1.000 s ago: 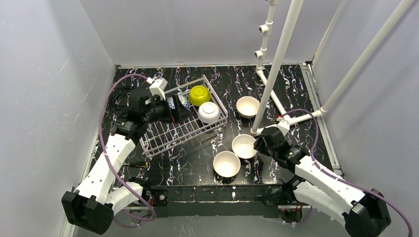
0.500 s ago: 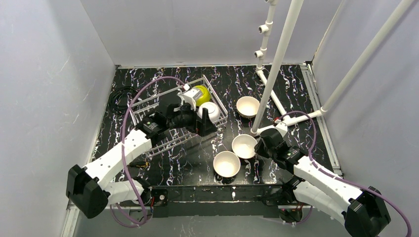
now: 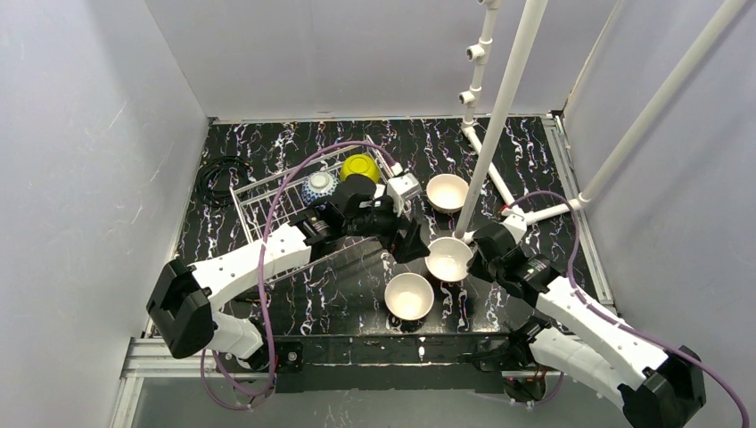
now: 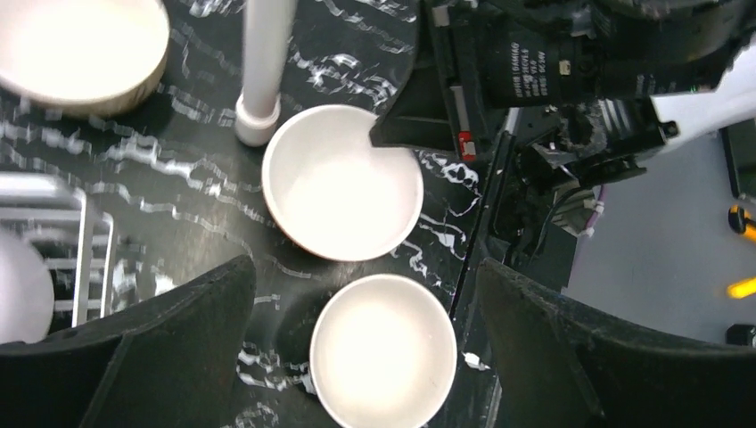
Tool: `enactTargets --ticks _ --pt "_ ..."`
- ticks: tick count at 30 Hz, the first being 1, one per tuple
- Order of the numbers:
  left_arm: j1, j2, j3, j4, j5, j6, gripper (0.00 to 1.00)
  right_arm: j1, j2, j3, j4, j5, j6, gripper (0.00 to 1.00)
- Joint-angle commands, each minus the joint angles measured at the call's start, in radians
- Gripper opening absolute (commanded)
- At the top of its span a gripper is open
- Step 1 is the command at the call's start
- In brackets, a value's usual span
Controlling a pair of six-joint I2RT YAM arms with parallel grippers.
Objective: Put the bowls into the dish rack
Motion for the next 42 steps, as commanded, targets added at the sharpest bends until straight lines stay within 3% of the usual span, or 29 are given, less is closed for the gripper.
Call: enactTargets --ticks 1,4,7,17,21,27,37,42 --pt "-0.022 0.001 0.08 0.035 0.14 0.202 0.9 0.0 -0.069 0.145 -0.138 0.022 -0.001 0.01" --pt "-0.032 -0.001 0.084 0.048 0.268 0.379 0.89 0.001 -0.081 0.223 -0.226 0.01 -0.016 0.01" --pt "-0.052 0.019 0.134 0.017 0.295 0.48 0.89 0.0 -0.073 0.28 -0.281 -0.014 -0.025 0.01" --pt "-0.184 0.209 0.397 -0.397 0.245 0.914 0.89 0.001 -0.048 0.371 -0.302 -0.109 -0.075 0.01" --pt "-0.211 0.248 0.399 -0.485 0.19 1.005 0.77 0.0 -0.042 0.399 -0.325 -0.118 -0.06 0.01" --pt "-0.22 0.239 0.348 -0.47 0.156 1.012 0.68 0.001 -0.041 0.412 -0.338 -0.132 -0.036 0.01" --pt "-0.233 0.263 0.324 -0.489 0.02 1.042 0.43 0.001 -0.016 0.444 -0.352 -0.149 -0.041 0.01" --pt "-0.251 0.278 0.349 -0.54 -0.06 1.076 0.16 0.0 0.003 0.456 -0.356 -0.162 -0.042 0.01"
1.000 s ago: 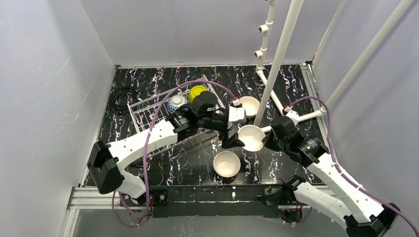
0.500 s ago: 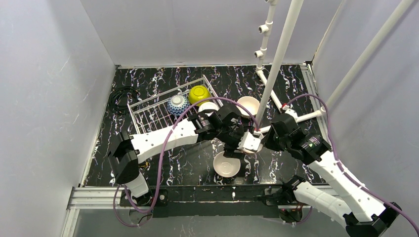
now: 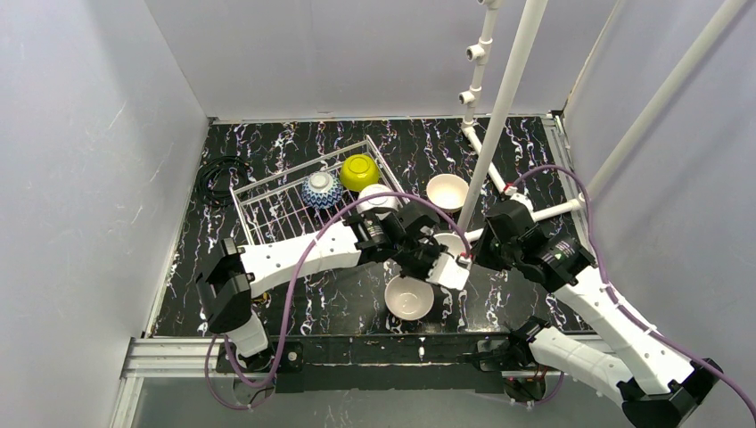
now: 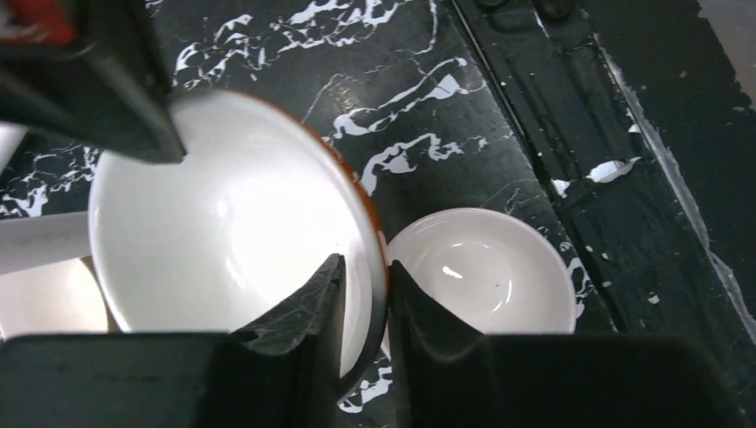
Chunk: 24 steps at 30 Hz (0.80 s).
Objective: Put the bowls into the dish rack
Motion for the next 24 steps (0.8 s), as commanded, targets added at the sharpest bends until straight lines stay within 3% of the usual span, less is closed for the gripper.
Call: enactTargets --ticks 1,4,7,11,14,19,24 --pt "-0.014 0.011 0.031 -0.089 -0.1 0.025 0.12 0.0 0.01 0.061 0.009 -0.017 0.016 0.01" --pt "-0.021 0.017 0.043 -0.121 -0.109 0.034 0.01 0.0 0.009 0.055 0.036 -0.036 0.01 0.01" --pt "-0.022 0.016 0.042 -0.133 -0.109 0.037 0.0 0.0 -0.026 0.032 0.087 -0.05 0.018 0.01" --pt "-0.022 -0.001 0.032 -0.133 -0.093 0.021 0.0 0.0 -0.056 0.009 0.112 -0.043 0.041 0.38" --pt "-0.022 -0.018 0.031 -0.125 -0.088 -0.014 0.0 -0.001 -0.066 0.008 0.118 -0.029 0.055 0.54" --pt "-0.02 -0.061 0.03 -0.126 -0.105 -0.083 0.0 0.0 -0.159 0.002 0.187 0.037 0.087 0.73" --pt "0.005 -0.12 -0.016 -0.053 -0.197 -0.251 0.0 0.0 -0.231 0.009 0.216 0.122 0.097 0.79"
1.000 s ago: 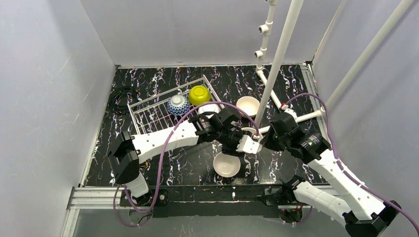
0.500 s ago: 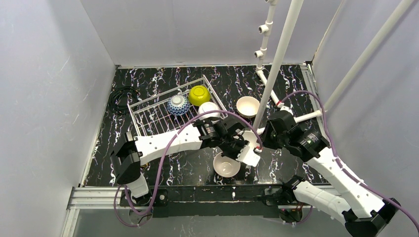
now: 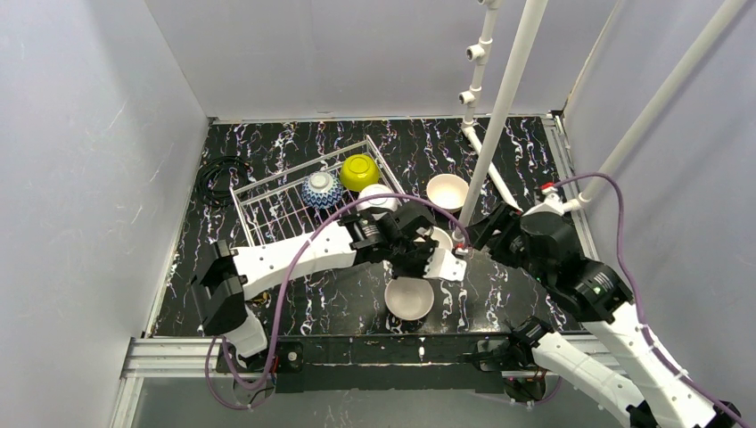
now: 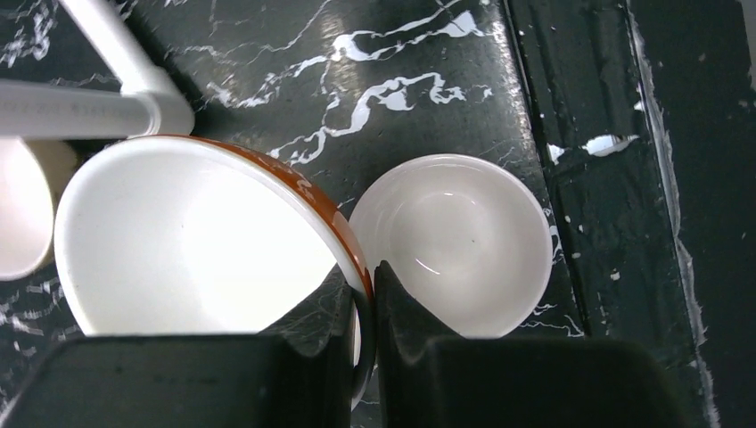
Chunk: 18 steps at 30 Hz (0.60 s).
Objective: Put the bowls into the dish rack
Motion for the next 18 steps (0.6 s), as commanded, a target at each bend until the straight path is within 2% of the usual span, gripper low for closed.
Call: enactTargets --ticks 1,7,14,18 --pt "0.033 -0.122 -0.035 0.088 -0.118 -0.21 0.0 -0.006 -0.05 0.013 0.064 0.108 0.032 0.79" --pt "0.112 -0.254 -0.155 0.318 -0.287 -0.443 0.0 -0.006 -0.063 0.01 0.019 0.169 0.064 0.79" --pt "0.356 -0.364 -0.239 0.474 -0.21 -0.798 0.0 -0.005 -0.058 0.006 -0.01 0.19 0.071 0.78" --pt "0.509 -0.368 -0.238 0.474 -0.126 -1.03 0.0 -0.005 -0.059 0.0 -0.011 0.19 0.066 0.79"
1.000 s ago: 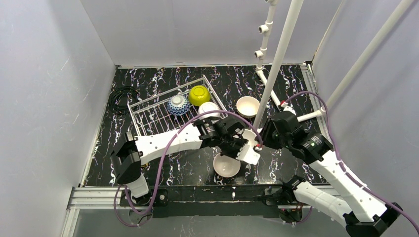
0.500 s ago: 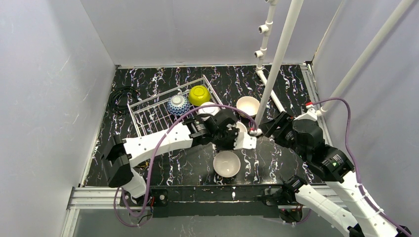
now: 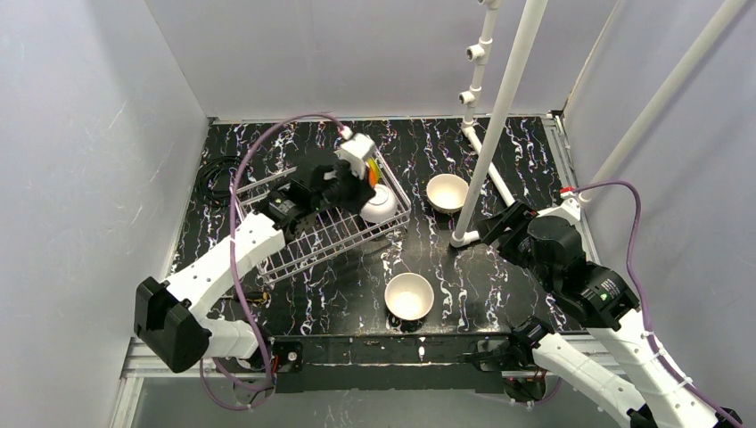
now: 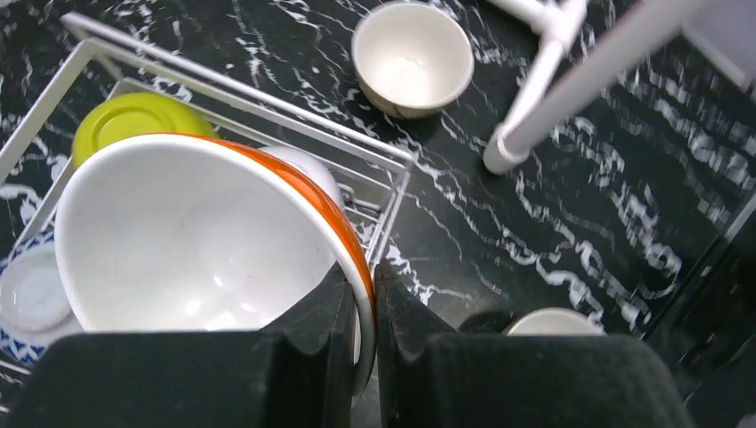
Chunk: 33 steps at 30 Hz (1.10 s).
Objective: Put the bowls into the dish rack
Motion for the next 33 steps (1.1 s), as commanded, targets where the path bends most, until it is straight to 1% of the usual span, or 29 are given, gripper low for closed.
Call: enactTargets --ticks 1,4,7,9,14,17,21,29,33 --pt "0.145 -0.03 0.002 0.063 0.107 -0.345 0.0 -0.005 0.002 0.0 -0.006 0.027 0.004 0.79" --pt "0.242 0.001 0.014 0.037 0.185 -0.515 0.0 -0.005 0.01 0.0 -0.008 0.025 0.001 0.79" --pt "0.304 0.027 0.007 0.067 0.286 -0.635 0.0 -0.006 0.014 0.0 -0.014 0.03 -0.003 0.79" --pt "0.328 0.043 -0.011 0.106 0.327 -0.698 0.0 -0.006 0.014 0.0 -0.016 0.034 -0.007 0.79" --pt "0.386 0.1 -0.075 0.265 0.423 -0.852 0.0 -0.005 0.015 -0.002 -0.032 0.042 -0.007 0.79" --pt "0.39 0.126 -0.087 0.272 0.402 -0.871 0.0 -0.005 0.004 -0.01 -0.036 0.046 -0.003 0.79" --pt "0.39 0.121 -0.142 0.283 0.328 -0.906 0.0 -0.005 -0.008 -0.005 -0.041 0.051 -0.024 0.8" --pt "0.394 0.168 -0.233 0.47 0.37 -1.078 0.0 -0.005 0.001 0.01 -0.053 0.071 -0.05 0.8" --pt "0.397 0.176 -0.252 0.538 0.381 -1.093 0.0 -0.006 0.0 0.014 -0.054 0.066 -0.054 0.81"
